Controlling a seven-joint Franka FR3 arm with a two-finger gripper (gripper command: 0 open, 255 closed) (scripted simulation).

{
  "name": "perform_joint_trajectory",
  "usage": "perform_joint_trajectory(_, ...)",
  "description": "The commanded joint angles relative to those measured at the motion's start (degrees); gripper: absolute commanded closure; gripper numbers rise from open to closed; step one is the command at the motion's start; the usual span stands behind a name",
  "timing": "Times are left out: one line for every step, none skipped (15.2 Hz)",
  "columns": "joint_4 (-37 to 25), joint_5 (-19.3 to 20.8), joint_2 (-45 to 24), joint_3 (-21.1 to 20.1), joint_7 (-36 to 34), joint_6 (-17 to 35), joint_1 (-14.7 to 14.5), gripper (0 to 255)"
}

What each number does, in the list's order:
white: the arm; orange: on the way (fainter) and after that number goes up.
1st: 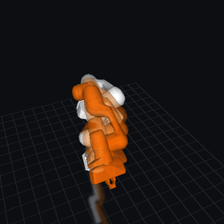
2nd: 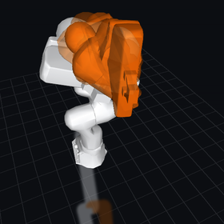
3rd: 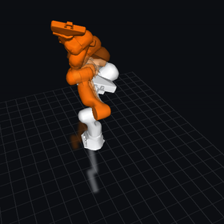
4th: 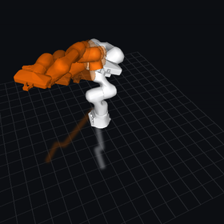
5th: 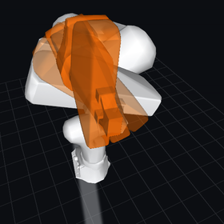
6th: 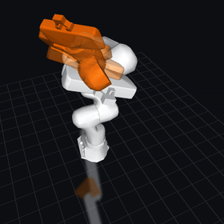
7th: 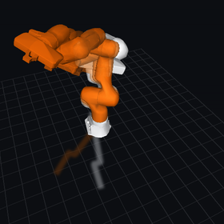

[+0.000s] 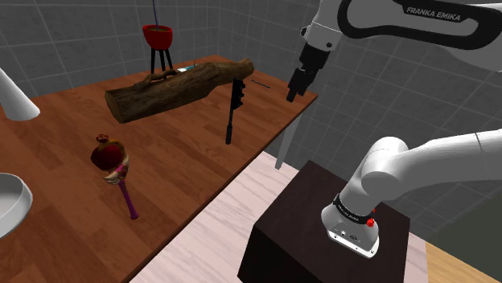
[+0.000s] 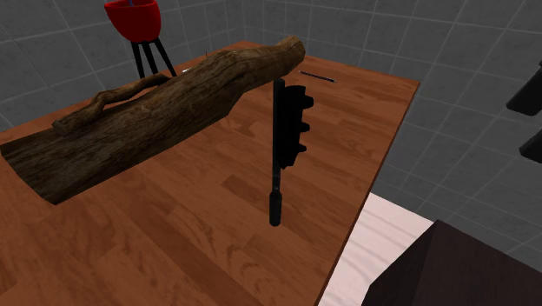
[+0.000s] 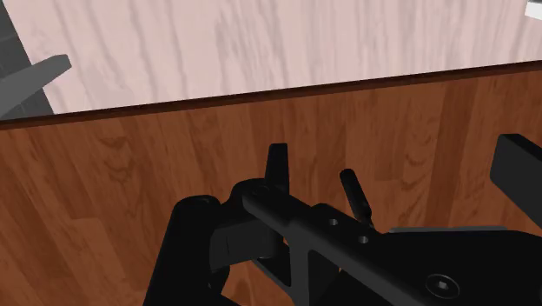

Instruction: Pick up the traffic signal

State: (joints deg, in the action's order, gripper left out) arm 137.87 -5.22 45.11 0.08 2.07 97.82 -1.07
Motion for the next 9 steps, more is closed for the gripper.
perform_joint_trajectory(0.0,0.0,0.0,0.0,0.0,0.0,0.0,0)
perform_joint_trajectory(0.31,0.15,-1.24,0.0,1.35,2.57,-0.51,0)
perform_joint_trajectory(0.54,0.28,-2.54,-0.01,2.68,5.13,-1.02,0)
perform_joint_trajectory(0.68,0.39,-3.9,-0.02,4.0,7.66,-1.54,0)
perform_joint_trajectory(0.75,0.49,-5.31,-0.02,5.31,10.16,-2.06,0)
perform_joint_trajectory(0.73,0.57,-6.77,-0.04,6.62,12.63,-2.58,0)
perform_joint_trajectory(0.63,0.63,-8.27,-0.05,7.92,15.07,-3.11,0)
perform_joint_trajectory(0.46,0.68,-9.81,-0.07,9.21,17.46,-3.63,0)
perform_joint_trajectory(0.21,0.71,-11.39,-0.09,10.49,19.82,-4.17,0)
